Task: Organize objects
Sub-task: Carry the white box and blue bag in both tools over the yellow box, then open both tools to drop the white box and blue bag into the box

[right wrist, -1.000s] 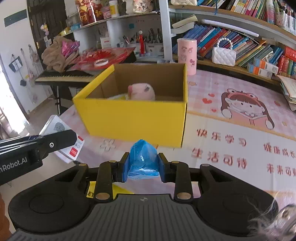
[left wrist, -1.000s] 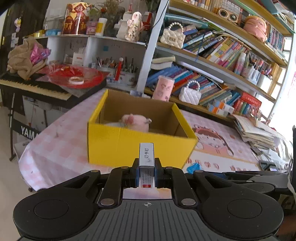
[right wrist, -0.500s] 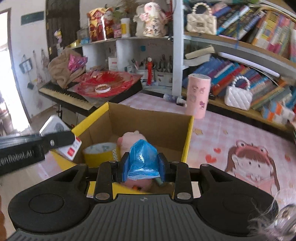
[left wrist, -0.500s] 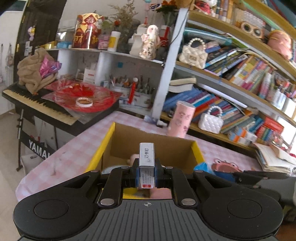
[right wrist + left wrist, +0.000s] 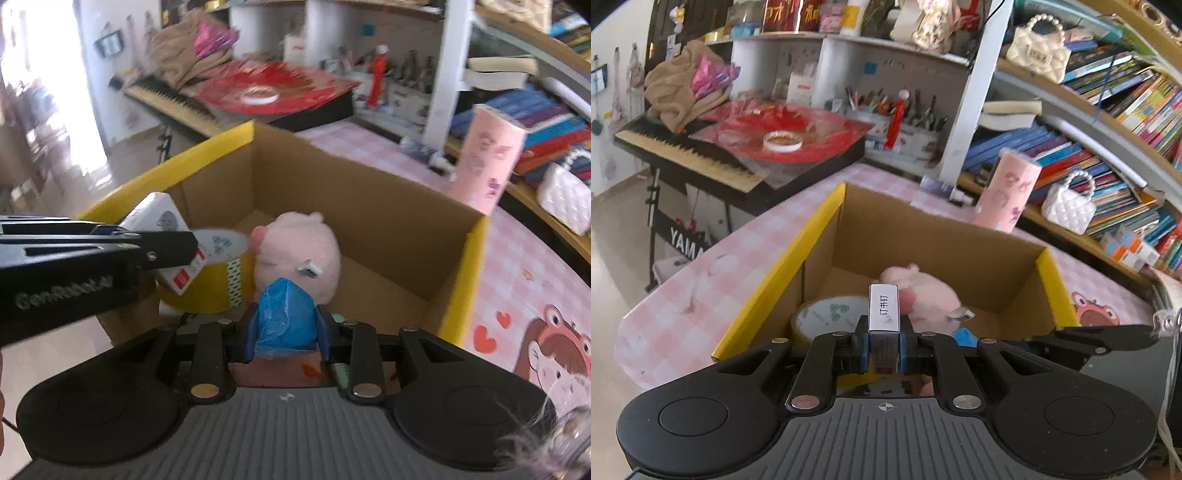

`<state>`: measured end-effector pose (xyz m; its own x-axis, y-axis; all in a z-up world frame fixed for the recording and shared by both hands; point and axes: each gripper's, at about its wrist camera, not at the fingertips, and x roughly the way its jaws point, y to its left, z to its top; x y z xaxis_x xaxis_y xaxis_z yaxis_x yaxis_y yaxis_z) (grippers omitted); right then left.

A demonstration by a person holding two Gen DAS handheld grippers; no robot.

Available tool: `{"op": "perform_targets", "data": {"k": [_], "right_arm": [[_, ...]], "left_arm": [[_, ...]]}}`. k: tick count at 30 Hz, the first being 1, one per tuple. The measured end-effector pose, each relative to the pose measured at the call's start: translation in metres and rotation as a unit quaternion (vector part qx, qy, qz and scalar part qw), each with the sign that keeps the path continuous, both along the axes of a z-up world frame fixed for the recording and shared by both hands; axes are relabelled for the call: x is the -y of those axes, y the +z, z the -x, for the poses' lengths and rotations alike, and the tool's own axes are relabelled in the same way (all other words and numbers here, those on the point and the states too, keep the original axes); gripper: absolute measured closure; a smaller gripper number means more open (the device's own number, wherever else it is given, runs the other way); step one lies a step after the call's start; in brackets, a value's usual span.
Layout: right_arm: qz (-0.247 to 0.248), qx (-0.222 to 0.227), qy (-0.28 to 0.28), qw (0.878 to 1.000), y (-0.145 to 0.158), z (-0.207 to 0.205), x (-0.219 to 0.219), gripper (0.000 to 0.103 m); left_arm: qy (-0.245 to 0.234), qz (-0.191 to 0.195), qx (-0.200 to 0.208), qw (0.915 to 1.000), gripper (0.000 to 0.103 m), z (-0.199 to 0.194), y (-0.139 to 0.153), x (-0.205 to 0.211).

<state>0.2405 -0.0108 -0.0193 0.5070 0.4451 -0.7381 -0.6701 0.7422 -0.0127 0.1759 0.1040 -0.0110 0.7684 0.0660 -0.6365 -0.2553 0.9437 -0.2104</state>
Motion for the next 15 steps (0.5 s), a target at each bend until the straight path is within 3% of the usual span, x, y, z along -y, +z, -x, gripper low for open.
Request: {"op": "perform_targets", "data": {"k": [7, 12, 15], "right_arm": [[0.002, -0.045, 0.014, 0.999, -0.004, -0.012, -0.002, 0.074], [0.001, -0.036, 0.015, 0.999, -0.002, -0.008, 0.000, 0.071], [-0.002, -0.024, 0.006, 1.000, -0.001, -0.005, 0.002, 0.063]], "left_arm": [[-0.006, -0.005, -0.010, 0.9999, 0.090, -0.008, -0.003, 0.006], [-0.015, 0.001, -0.019, 0.9997, 0.089, -0.009, -0.006, 0.010], [-0.024, -0.004, -0.012, 0.9996, 0.085, -0.006, -0.002, 0.011]]}}
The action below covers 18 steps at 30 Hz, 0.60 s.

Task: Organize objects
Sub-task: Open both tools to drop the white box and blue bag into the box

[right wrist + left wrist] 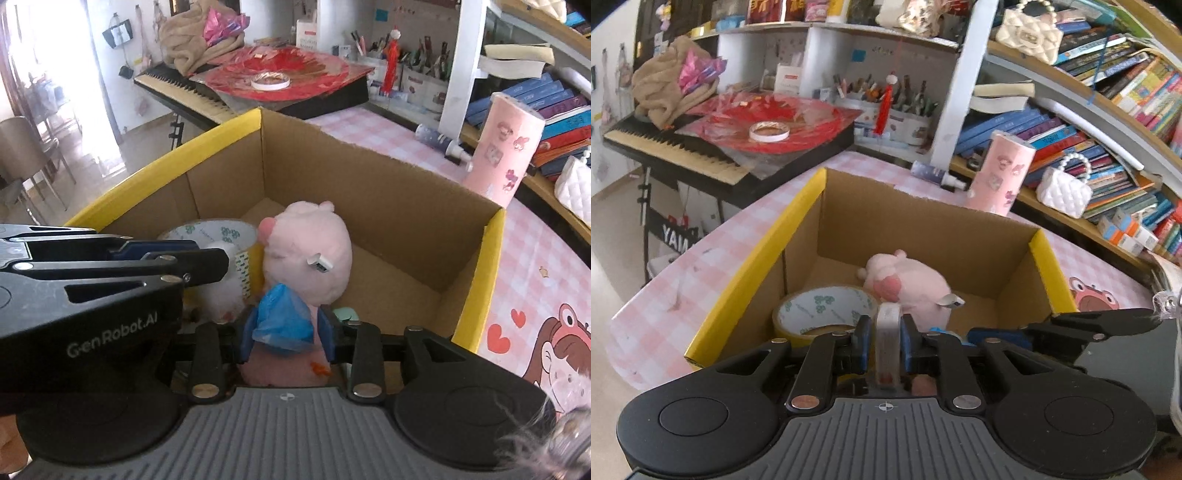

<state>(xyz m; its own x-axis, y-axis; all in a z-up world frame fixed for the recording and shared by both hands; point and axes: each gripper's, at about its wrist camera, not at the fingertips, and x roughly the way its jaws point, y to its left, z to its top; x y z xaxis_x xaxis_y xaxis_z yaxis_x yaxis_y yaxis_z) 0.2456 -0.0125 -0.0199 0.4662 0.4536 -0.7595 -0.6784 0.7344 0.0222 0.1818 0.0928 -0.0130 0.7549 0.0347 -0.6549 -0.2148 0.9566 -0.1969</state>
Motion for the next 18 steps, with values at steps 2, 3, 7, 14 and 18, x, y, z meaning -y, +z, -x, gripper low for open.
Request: {"op": "perform_targets", "data": {"k": [2, 3, 7, 14, 18], "right_arm": [[-0.002, 0.010, -0.012, 1.000, 0.003, 0.002, 0.004, 0.058], [-0.006, 0.013, -0.017, 1.000, 0.005, 0.004, 0.006, 0.057], [-0.026, 0.038, -0.039, 0.998, 0.019, 0.020, 0.019, 0.054], [-0.055, 0.098, -0.106, 0.988, 0.047, 0.060, 0.046, 0.050], [-0.067, 0.123, -0.161, 0.977, 0.060, 0.083, 0.061, 0.044]], "left_arm": [[-0.006, -0.007, 0.006, 0.9999, 0.075, 0.003, 0.004, 0.002], [-0.009, -0.012, 0.014, 0.9998, 0.074, 0.006, 0.008, 0.004], [-0.029, -0.025, 0.048, 0.9981, 0.054, 0.021, 0.024, 0.010], [-0.056, -0.036, 0.123, 0.9902, 0.035, 0.056, 0.056, 0.018], [-0.067, -0.037, 0.150, 0.9856, 0.027, 0.077, 0.068, 0.018]]}}
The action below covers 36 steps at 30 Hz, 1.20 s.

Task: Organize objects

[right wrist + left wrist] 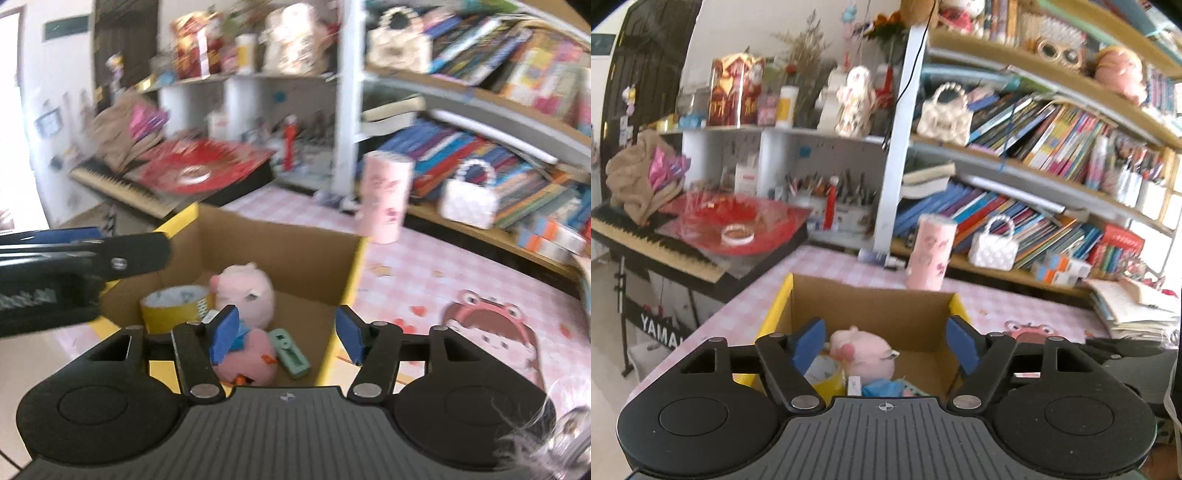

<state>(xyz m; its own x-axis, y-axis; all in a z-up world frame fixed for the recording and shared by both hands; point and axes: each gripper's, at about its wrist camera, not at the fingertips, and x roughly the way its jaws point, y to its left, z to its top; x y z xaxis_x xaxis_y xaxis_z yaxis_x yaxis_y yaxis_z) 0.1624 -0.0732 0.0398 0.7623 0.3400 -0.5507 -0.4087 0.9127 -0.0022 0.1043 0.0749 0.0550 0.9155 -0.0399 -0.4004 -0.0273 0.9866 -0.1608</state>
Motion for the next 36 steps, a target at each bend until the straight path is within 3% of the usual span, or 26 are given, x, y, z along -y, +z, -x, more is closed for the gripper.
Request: {"op": "perform_targets", "data": {"k": [5, 14, 31, 36], "right_arm": [[-0.006, 0.018, -0.069, 0.997, 0.005, 0.035, 0.018, 0.034], [0.007, 0.011, -0.165, 0.986, -0.010, 0.098, 0.039, 0.025], [0.038, -0.022, -0.275, 0.960, -0.044, 0.183, 0.051, 0.000], [0.044, -0.027, -0.308, 0.950, -0.047, 0.192, 0.062, 0.000]], "left_arm": [[-0.016, -0.003, 0.012, 0.9998, 0.015, 0.026, 0.000, 0.001], [-0.047, -0.014, -0.024, 0.9985, 0.013, 0.066, -0.023, 0.006], [-0.088, -0.062, -0.091, 0.9900, 0.005, 0.107, -0.060, 0.032], [-0.101, -0.069, -0.101, 0.9874, 0.004, 0.109, -0.063, 0.044]]}}
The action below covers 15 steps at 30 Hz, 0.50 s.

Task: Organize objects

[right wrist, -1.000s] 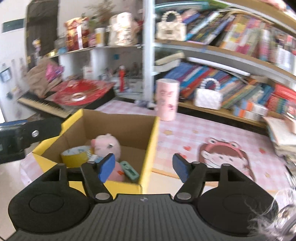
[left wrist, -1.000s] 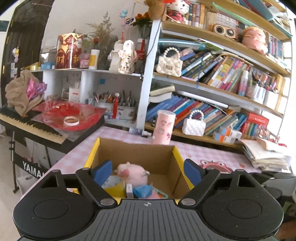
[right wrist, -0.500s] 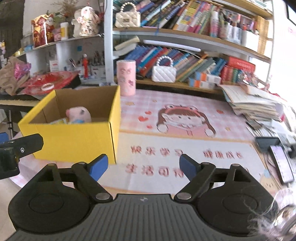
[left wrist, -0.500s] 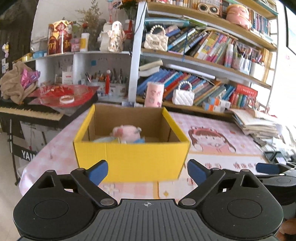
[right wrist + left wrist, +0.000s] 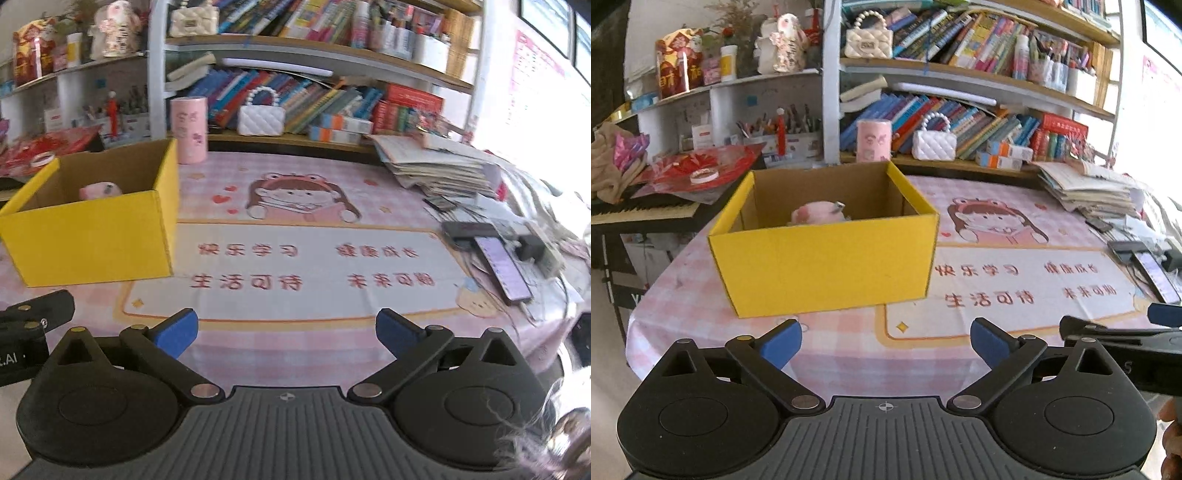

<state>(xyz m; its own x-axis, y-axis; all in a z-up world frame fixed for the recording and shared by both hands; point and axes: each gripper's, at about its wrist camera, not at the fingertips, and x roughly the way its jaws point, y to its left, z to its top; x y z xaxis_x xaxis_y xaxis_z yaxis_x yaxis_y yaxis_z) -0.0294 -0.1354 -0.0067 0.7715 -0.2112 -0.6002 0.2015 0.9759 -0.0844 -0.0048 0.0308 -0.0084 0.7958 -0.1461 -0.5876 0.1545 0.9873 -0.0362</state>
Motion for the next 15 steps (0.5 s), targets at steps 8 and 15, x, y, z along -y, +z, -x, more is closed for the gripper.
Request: {"op": "perform_targets", "data": {"k": [8, 15], "right_arm": [[-0.005, -0.005, -0.027, 1.000, -0.004, 0.010, 0.016, 0.000], [-0.012, -0.013, -0.034, 0.999, -0.007, 0.012, 0.025, 0.000]], "left_arm": [[-0.011, -0.018, -0.015, 0.9997, 0.004, -0.002, -0.007, 0.018], [-0.013, -0.023, -0.025, 0.9993, 0.004, -0.006, -0.009, 0.028]]}}
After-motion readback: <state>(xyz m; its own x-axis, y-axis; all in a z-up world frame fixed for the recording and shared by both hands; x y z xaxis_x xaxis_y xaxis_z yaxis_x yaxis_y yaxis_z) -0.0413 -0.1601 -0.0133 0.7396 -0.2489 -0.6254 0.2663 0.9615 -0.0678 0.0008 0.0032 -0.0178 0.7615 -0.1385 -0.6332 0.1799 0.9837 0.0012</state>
